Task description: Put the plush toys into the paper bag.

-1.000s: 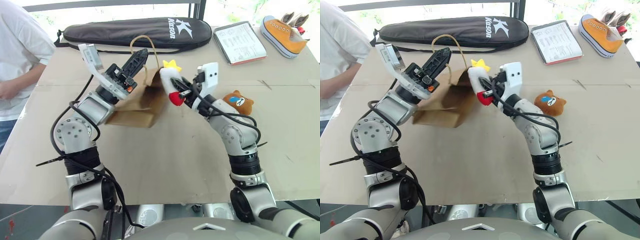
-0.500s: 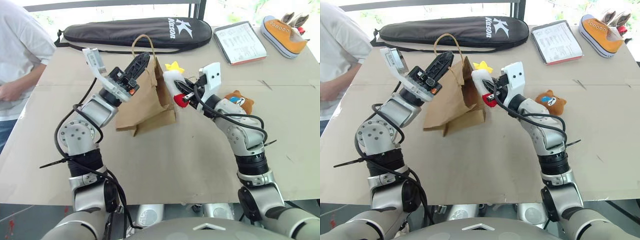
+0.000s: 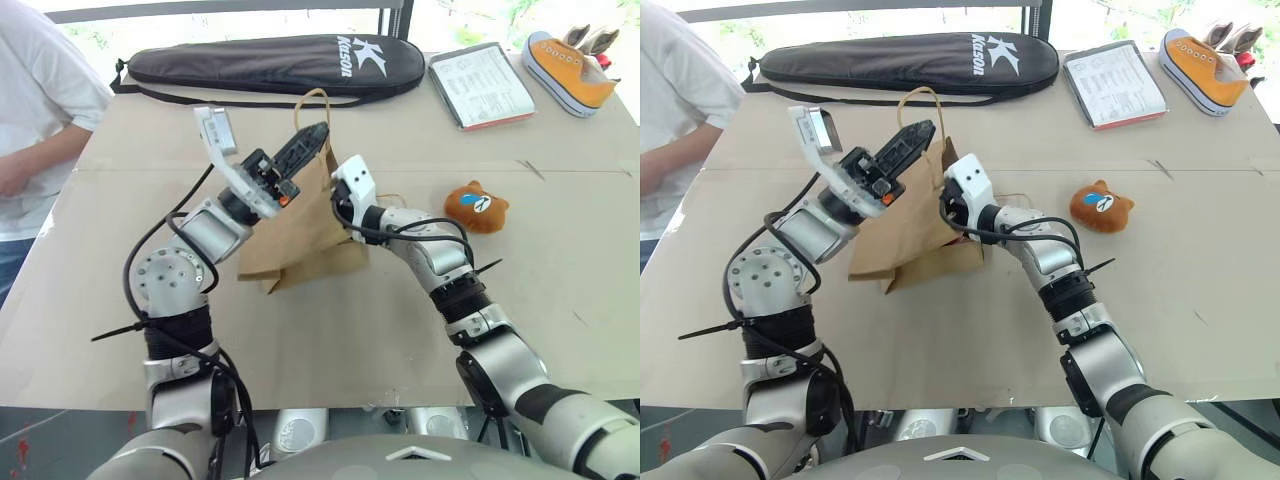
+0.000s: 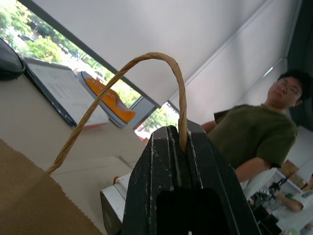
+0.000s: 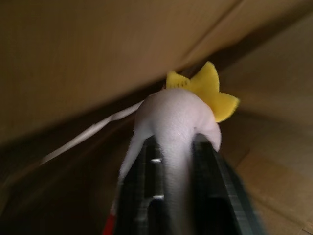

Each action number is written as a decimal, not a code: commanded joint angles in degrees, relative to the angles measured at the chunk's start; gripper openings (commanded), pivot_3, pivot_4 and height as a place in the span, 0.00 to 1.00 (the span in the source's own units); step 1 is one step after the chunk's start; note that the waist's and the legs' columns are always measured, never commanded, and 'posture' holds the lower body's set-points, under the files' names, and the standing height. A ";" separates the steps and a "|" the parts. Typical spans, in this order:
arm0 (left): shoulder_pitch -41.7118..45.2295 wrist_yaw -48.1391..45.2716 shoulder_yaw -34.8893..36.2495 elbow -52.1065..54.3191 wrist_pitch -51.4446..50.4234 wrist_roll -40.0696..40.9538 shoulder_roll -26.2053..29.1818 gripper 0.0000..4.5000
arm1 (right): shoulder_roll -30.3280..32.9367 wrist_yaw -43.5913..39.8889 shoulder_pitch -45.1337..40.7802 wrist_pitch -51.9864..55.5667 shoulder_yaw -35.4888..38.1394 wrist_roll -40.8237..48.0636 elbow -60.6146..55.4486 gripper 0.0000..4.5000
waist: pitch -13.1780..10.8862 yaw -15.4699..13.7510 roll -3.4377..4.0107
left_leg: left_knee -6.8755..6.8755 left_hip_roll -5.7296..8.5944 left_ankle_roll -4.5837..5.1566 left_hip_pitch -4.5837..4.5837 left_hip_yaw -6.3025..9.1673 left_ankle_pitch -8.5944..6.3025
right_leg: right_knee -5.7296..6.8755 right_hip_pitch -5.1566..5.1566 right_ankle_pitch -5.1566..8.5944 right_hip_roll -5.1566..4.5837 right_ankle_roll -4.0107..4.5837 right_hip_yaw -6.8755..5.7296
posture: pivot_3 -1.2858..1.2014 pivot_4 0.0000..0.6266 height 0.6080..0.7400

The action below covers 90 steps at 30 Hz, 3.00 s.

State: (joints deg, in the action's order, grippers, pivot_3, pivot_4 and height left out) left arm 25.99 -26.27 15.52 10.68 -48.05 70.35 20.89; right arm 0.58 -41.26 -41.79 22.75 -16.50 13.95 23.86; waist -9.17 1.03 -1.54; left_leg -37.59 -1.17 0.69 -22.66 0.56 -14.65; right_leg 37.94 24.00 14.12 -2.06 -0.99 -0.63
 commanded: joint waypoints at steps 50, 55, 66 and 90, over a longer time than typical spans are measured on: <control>16.38 -32.25 -11.01 -10.27 17.76 -26.62 2.28 0.00 | 34.34 14.60 29.27 14.47 24.61 -1.15 -46.00 0.03 | -0.04 -0.37 0.03 | 0.01 0.17 0.23 -0.05 -0.08 -0.12 | -0.05 0.00 0.01 0.07 -0.03 0.02 | 0.52 0.24 1.00; 19.71 -43.22 -12.17 -17.78 18.32 -26.86 4.15 0.00 | 36.53 12.10 26.20 17.37 26.21 3.31 -57.53 0.03 | -0.10 -0.07 0.11 | 0.00 0.19 0.23 0.01 -0.10 -0.12 | -0.02 -0.01 0.01 0.11 -0.03 -0.02 | 0.52 0.24 1.00; 24.03 -46.43 -13.40 -22.00 20.00 -29.62 1.52 0.00 | 39.38 6.50 13.96 8.05 2.21 -10.21 -46.55 0.03 | -0.09 -0.15 0.10 | -0.15 0.19 0.26 -0.09 -0.11 -0.14 | -0.03 -0.02 0.01 0.12 -0.03 -0.10 | 0.52 0.24 1.00; 12.60 -38.32 -11.69 -9.93 22.41 -30.52 0.47 0.00 | 25.84 -13.00 3.71 -13.36 -8.72 -16.85 -26.22 0.84 | -0.11 -0.35 0.13 | -0.53 -0.01 0.30 -0.23 0.02 -0.17 | 0.05 -0.04 -0.03 0.04 -0.08 -0.01 | 0.52 0.24 1.00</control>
State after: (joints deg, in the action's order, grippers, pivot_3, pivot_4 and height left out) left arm 37.54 -64.00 2.52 -0.73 -27.01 38.53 21.11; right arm 25.45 -54.60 -38.30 8.24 -28.42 -3.91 1.71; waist -9.28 0.67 -1.41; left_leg -38.14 -1.17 1.00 -22.88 0.58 -14.82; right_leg 38.00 23.96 14.09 -2.02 -1.08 -0.65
